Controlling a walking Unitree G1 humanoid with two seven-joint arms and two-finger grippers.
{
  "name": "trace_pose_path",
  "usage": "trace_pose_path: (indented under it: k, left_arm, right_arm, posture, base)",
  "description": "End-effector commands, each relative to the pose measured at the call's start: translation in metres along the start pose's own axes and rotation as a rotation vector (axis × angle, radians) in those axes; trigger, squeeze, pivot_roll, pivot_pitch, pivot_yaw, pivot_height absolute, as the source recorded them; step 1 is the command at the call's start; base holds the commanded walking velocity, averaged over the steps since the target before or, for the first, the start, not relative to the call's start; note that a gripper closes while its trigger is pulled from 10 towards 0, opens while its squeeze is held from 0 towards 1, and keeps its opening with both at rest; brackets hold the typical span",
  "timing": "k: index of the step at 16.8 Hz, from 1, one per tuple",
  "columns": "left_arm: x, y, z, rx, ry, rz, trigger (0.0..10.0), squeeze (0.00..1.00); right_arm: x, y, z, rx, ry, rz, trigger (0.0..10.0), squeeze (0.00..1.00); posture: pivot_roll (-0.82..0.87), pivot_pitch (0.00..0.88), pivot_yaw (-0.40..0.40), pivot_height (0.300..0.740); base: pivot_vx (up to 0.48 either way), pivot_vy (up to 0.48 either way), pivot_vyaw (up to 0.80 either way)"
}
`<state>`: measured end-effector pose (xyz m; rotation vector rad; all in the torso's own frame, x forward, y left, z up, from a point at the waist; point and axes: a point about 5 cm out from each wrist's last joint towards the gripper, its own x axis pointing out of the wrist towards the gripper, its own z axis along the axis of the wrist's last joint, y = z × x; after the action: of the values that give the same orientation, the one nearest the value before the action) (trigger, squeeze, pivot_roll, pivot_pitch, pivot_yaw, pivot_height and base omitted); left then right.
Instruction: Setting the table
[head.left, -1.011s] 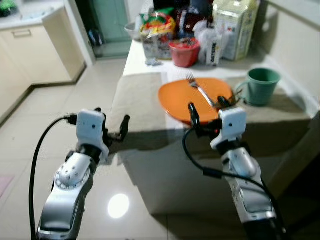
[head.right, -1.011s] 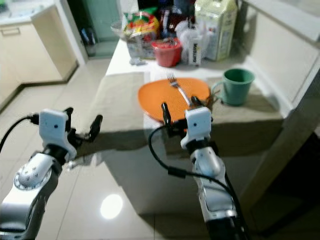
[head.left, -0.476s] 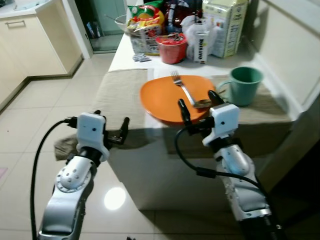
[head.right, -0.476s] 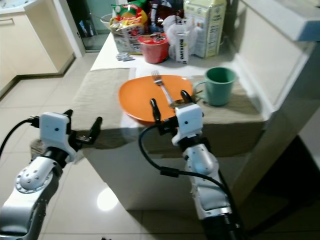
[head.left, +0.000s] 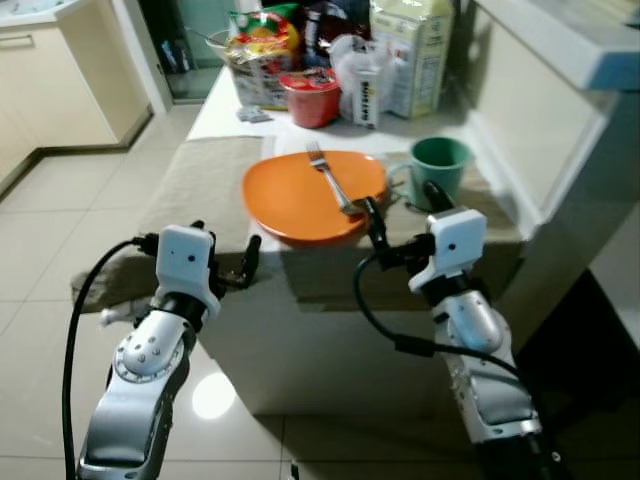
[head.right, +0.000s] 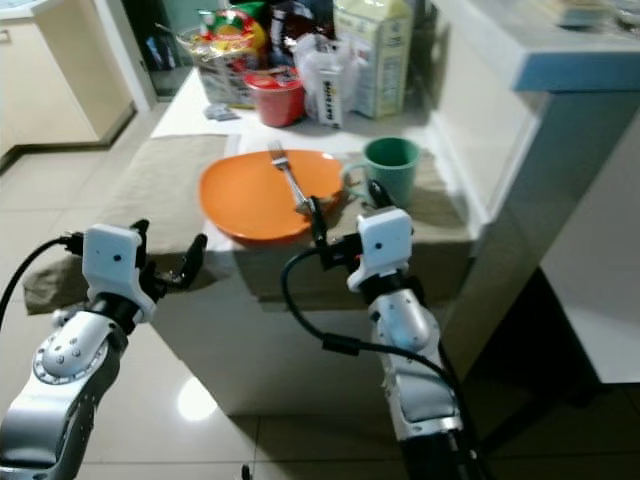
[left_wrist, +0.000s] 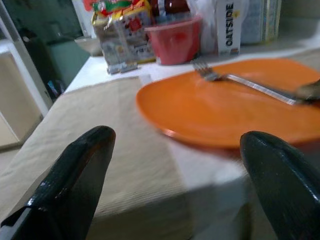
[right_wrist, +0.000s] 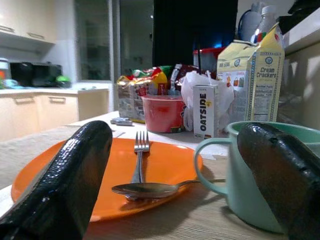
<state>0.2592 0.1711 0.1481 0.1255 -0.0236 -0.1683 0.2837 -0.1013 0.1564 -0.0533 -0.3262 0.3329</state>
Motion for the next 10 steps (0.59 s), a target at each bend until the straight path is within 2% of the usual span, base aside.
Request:
trace_pose_path:
  k: [1,10]
  left_arm:
    - [0.0021,0.006,-0.0011,0.012,0.013,0.036,10.0,0.0]
    - [0.0053,0.011,-0.0007,0.046,0.025,0.03,10.0,0.0]
  right_arm:
    - [-0.0017,-0.003,0.0017,-0.005,-0.007,-0.005,10.0,0.0]
    - [-0.0033,-0.0022,0.0002,0.002,0.001,0.001,10.0,0.0]
  posture:
    - [-0.07,0.007,0.117,0.74]
    - [-0.07,0.002,0.115,0.74]
  base:
    - [0.0,0.0,0.0]
    - [0.0,0.0,0.0]
